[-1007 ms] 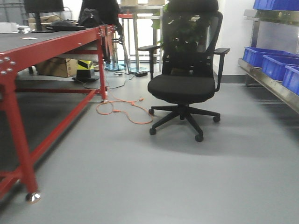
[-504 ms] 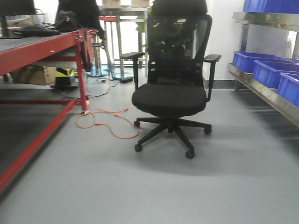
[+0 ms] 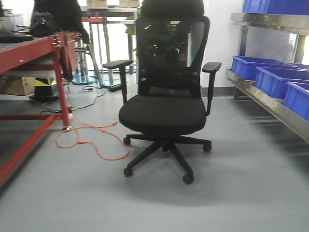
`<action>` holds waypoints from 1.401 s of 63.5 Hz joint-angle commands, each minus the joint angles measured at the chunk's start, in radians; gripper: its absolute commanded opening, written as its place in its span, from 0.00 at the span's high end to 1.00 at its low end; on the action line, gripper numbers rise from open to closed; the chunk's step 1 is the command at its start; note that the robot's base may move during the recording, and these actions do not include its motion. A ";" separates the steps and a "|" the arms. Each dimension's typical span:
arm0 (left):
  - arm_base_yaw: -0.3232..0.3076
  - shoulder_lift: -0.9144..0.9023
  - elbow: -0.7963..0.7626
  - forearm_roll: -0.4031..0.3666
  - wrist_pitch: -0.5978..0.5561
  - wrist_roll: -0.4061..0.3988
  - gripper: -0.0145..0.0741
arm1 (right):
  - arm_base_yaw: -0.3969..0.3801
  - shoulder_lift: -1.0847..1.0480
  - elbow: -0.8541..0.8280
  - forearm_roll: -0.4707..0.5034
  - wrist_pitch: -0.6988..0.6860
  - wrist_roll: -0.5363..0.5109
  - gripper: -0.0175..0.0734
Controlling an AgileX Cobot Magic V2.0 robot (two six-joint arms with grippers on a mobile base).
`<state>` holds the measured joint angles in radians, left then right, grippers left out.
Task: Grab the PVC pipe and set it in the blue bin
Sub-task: 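Drive past the black office chair toward the blue bin shelves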
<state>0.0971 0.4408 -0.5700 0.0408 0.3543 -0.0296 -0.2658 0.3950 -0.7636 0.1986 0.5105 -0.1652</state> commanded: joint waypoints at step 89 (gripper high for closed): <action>0.001 -0.006 0.000 -0.010 -0.036 -0.008 0.96 | 0.000 0.000 0.001 -0.003 -0.024 -0.004 0.99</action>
<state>0.0971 0.4405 -0.5700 0.0408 0.3487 -0.0296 -0.2658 0.3950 -0.7636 0.1986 0.5105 -0.1669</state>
